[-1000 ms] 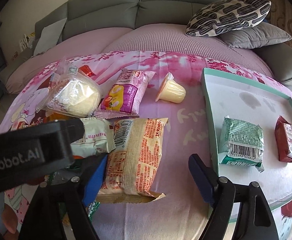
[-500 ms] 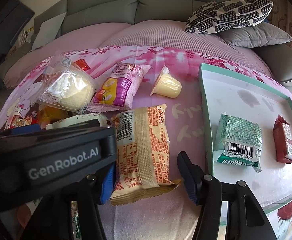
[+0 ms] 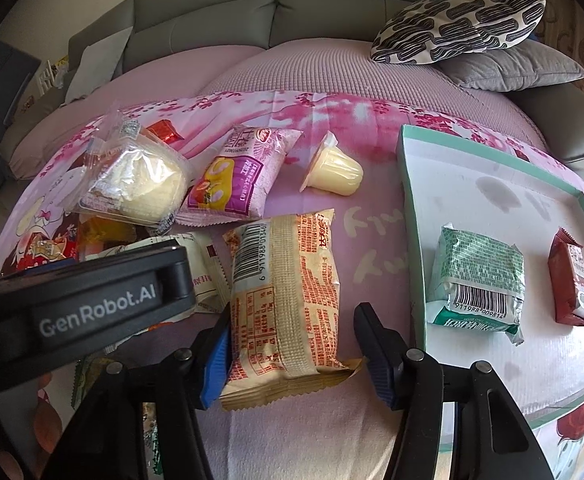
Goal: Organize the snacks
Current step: 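Grasp the white biscuit pack with the left gripper while the right gripper grasps the tan bread pack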
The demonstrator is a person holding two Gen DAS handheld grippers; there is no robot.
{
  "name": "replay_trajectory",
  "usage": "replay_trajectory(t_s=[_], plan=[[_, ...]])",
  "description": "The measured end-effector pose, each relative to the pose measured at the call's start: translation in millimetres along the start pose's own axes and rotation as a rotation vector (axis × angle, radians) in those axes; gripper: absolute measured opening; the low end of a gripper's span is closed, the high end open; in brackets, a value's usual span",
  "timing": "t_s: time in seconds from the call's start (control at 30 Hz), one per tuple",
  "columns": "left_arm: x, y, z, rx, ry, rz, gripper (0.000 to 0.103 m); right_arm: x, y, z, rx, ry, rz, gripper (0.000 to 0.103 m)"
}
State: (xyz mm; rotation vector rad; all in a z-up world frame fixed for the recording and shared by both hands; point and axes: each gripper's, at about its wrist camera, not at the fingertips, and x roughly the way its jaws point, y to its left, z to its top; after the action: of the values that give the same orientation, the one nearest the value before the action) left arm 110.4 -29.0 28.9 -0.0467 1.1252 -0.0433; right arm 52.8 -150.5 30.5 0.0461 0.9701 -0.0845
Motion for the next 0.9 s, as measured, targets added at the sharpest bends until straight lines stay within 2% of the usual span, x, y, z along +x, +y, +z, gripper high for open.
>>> replay_trajectory(t_s=[0.2, 0.3, 0.37, 0.47, 0.53, 0.6, 0.67, 0.9], plan=[[-9.8, -7.5, 1.3, 0.018, -0.012, -0.051, 0.081, 0.0, -0.6, -0.3, 0.003, -0.002, 0.005, 0.059], [-17.0, -12.9, 2.0, 0.026, -0.016, -0.099, 0.070, 0.0, -0.9, -0.3, 0.006, -0.003, 0.007, 0.059], [-20.6, -14.9, 2.1, 0.025, -0.017, -0.135, 0.056, -0.1, -0.9, -0.4, 0.006, -0.003, 0.007, 0.058], [-25.2, -19.3, 1.8, 0.035, -0.021, -0.159, 0.050, -0.3, -1.7, -0.2, 0.009, -0.003, 0.011, 0.058], [-27.4, -19.9, 1.5, 0.031, -0.014, -0.202, 0.043, -0.7, -2.8, 0.1, 0.014, -0.004, 0.016, 0.056], [-26.1, -20.4, 1.3, 0.018, 0.002, -0.259, 0.042, -1.3, -5.4, 0.7, 0.025, -0.004, 0.022, 0.053], [-22.3, -21.9, 0.1, 0.014, 0.018, -0.275, 0.042, -1.7, -7.2, 0.8, 0.030, -0.005, 0.022, 0.051], [-14.2, -12.7, -0.6, -0.064, 0.072, -0.406, 0.042, -1.9, -8.2, 0.9, 0.034, -0.003, 0.027, 0.050]])
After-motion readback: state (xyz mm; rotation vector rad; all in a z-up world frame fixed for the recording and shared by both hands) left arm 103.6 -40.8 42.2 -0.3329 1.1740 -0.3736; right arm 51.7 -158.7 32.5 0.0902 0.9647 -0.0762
